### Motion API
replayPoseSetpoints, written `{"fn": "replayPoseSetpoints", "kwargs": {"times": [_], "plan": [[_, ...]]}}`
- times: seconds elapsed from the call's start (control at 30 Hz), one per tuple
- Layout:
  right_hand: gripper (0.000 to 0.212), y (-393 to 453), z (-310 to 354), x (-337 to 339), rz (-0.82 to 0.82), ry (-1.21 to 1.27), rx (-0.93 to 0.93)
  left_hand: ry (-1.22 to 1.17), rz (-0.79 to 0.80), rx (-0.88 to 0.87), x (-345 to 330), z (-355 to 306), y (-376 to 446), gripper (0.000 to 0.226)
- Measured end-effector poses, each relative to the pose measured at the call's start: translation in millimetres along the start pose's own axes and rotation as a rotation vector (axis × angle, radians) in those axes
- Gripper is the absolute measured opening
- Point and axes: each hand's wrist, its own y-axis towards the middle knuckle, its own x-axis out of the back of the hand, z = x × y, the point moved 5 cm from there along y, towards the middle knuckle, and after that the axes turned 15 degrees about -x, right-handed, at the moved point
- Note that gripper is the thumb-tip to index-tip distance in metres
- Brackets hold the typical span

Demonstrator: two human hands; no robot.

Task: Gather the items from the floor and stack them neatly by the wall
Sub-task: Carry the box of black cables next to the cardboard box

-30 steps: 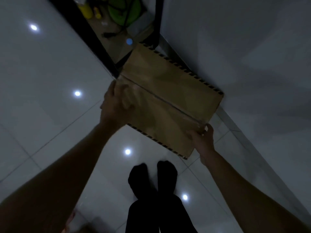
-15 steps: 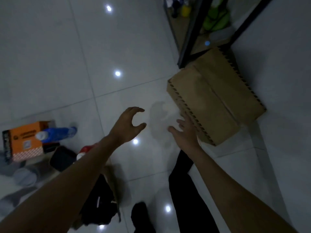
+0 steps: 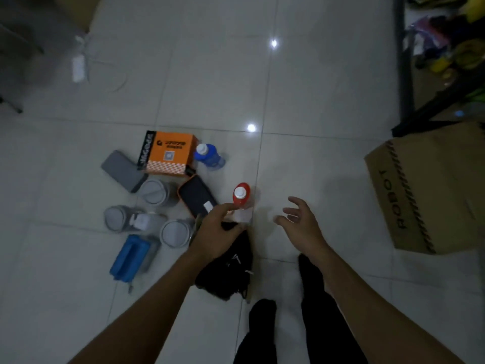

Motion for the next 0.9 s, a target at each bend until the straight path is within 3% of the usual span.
{"fn": "replayPoseSetpoints", "kwargs": {"times": [0.2,0.5,0.67,0.77,0.9], "plan": [[0.051,15,-27,-99,0.117,-0.243,-0.016,-0.091,-0.157,0.246,14,98,-77,0.038],[0.044,111,-70,-207,0.225,-0.823,0.144,-0.283,-0.469,0.566,-59,238,-136,0.036],[0.057,175,-90,-237,0.159,-0.989,0.286,-0.115,-0.726,0.795,-101,290,-178,0.047],[0.074,208,-96,-247,0.138,-1.033,0.253,-0.096,-0.878,0.952,-119,310,-197,0.066],[0.083,232,-99,-262,0.396,-0.799,-0.060,-0.462,-0.995,1.023,-150,342,-207,0.091]]}}
